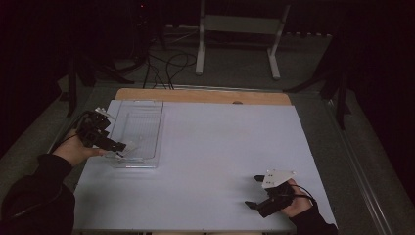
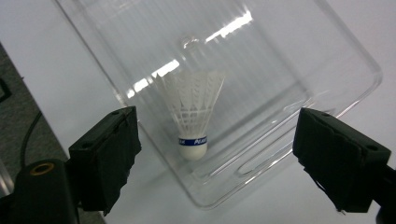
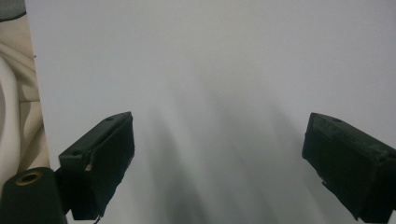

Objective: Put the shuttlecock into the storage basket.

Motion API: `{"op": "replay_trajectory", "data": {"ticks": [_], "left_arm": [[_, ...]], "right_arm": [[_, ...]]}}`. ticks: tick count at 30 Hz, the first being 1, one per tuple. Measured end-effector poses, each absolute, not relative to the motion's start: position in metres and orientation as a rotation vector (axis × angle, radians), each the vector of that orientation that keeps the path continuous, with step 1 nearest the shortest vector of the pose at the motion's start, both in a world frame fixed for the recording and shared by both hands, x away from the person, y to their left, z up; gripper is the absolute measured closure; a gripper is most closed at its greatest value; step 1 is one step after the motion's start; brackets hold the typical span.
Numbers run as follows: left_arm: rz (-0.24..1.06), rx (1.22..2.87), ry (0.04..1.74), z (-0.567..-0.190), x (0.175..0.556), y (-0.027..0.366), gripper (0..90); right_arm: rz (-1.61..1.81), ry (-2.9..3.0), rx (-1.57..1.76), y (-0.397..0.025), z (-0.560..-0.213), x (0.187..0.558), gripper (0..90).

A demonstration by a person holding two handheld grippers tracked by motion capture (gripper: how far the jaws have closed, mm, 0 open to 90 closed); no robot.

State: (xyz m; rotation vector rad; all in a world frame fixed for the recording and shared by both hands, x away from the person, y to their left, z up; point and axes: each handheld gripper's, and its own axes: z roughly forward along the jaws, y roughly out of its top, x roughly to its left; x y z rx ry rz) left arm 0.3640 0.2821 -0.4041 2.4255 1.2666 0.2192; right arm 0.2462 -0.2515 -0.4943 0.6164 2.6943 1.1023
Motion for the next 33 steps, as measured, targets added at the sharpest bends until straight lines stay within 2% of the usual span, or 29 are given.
{"op": "replay_trajectory", "data": {"ticks": [1, 2, 3, 7, 27, 33], "left_arm": [[0.219, 2.426, 1.267, -0.404, 0.364, 0.282, 13.4], [0.178, 2.425, 1.218, -0.404, 0.363, 0.281, 6.0], [0.177, 2.428, 1.194, -0.404, 0.362, 0.280, 3.7], [0.200, 2.414, 1.163, -0.404, 0.360, 0.278, 0.1], [0.182, 2.345, 1.076, -0.391, 0.360, 0.263, 0.1], [0.179, 2.371, 1.040, -0.388, 0.361, 0.253, 0.1]], "right_arm": [[1.099, 2.694, 0.617, -0.252, -0.494, 0.246, 9.5], [1.106, 2.689, 0.623, -0.252, -0.494, 0.246, 9.5], [1.105, 2.690, 0.624, -0.252, -0.494, 0.246, 9.5], [1.107, 2.691, 0.634, -0.253, -0.495, 0.246, 9.5], [1.117, 2.684, 0.644, -0.253, -0.495, 0.246, 9.5], [1.109, 2.690, 0.639, -0.252, -0.497, 0.246, 9.5]]}}
